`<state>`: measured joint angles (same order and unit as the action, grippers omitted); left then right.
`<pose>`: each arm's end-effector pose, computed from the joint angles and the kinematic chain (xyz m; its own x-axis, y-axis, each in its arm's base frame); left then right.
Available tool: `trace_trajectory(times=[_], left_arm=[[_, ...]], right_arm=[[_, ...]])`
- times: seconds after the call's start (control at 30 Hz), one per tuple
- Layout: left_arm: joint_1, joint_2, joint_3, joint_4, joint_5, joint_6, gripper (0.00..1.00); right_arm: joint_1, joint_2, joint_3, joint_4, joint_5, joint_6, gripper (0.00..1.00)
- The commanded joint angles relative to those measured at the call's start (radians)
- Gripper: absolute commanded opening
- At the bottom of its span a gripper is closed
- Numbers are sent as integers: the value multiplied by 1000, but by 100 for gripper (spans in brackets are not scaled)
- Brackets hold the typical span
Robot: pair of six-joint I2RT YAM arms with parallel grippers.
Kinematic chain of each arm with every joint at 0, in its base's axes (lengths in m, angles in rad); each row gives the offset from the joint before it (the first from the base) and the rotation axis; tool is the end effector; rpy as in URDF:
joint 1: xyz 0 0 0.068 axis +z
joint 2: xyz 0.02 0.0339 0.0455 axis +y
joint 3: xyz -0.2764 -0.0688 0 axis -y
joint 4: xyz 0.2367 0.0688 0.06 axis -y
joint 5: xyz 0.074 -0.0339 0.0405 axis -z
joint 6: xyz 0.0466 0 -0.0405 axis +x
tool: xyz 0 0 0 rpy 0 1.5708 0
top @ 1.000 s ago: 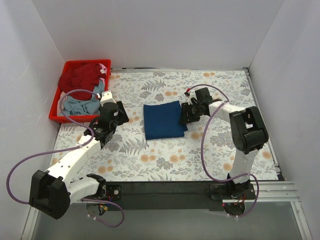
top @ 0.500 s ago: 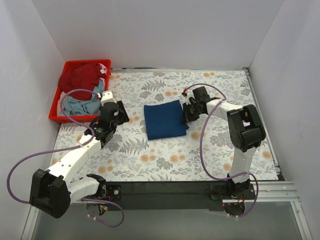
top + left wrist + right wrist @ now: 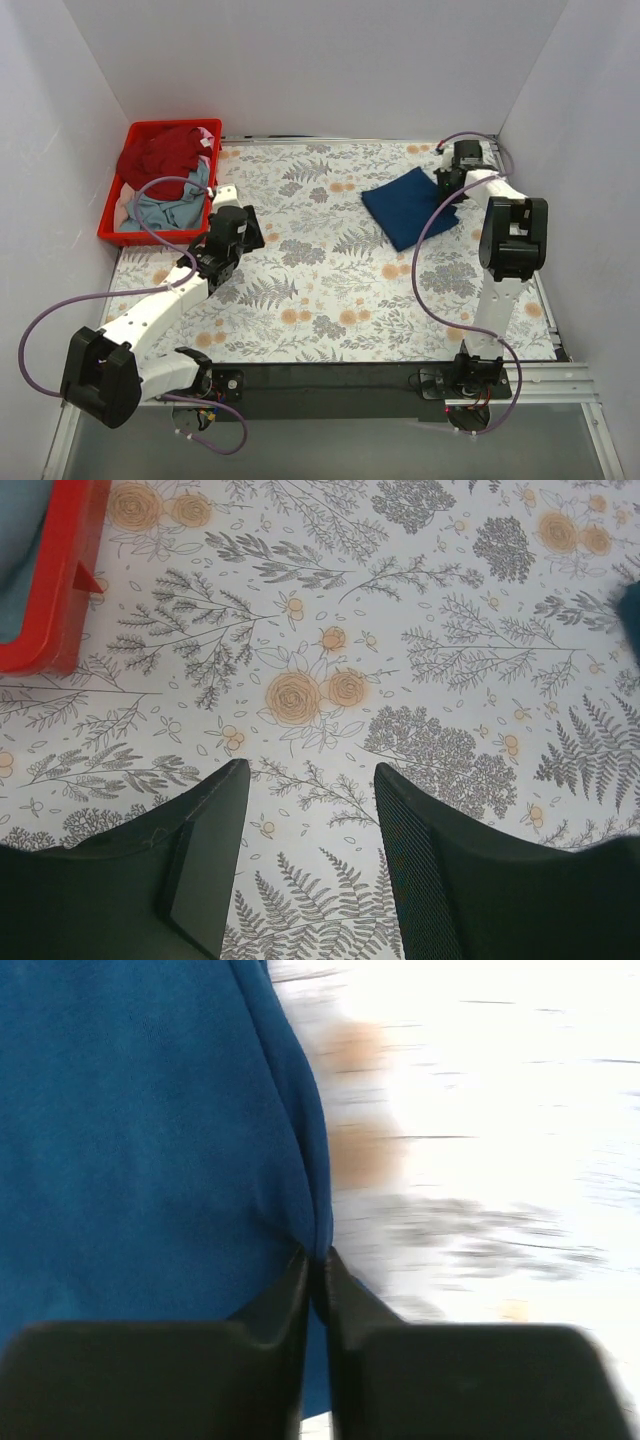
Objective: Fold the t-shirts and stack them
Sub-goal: Neatly place the folded tshirt to the corner
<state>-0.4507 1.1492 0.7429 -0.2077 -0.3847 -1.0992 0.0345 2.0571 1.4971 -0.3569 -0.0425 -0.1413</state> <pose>0.2271 -0.0905 0.2597 -0.3493 -0.7483 -0.5639 -0.4040 0.6633 -0.6299 0.4546 0.0177 0.1873 -0.7769 -0.1676 -0.6070 -0.1714 0.9838 -0.0523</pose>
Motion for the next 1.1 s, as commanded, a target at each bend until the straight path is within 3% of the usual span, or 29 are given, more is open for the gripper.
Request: trace_trajectory(times=[0.0, 0.03, 0.1, 0.23, 0.33, 0.43, 0.6, 1.07], left_arm=[[-34, 0, -16, 22, -45, 28, 51], [-40, -2, -17, 22, -45, 29, 52], [-49, -3, -17, 24, -49, 30, 52], [-51, -14, -17, 24, -68, 27, 52], [-52, -14, -16, 25, -62, 25, 52], [-54, -23, -17, 28, -60, 24, 52], [-54, -37, -19, 27, -60, 27, 52], [-54, -63, -23, 28, -59, 30, 51]], right_arm=[[-93, 56, 148, -5, 186, -67, 19], [-94, 67, 175, -14, 263, -84, 26], [-93, 78, 241, -50, 309, -96, 30], [-65, 25, 240, -82, 323, -87, 39], [-10, -41, 192, -85, 238, -69, 46], [59, -80, 131, -83, 156, -49, 47], [198, -72, 83, -80, 162, -70, 50], [332, 38, 57, -80, 406, -101, 50]])
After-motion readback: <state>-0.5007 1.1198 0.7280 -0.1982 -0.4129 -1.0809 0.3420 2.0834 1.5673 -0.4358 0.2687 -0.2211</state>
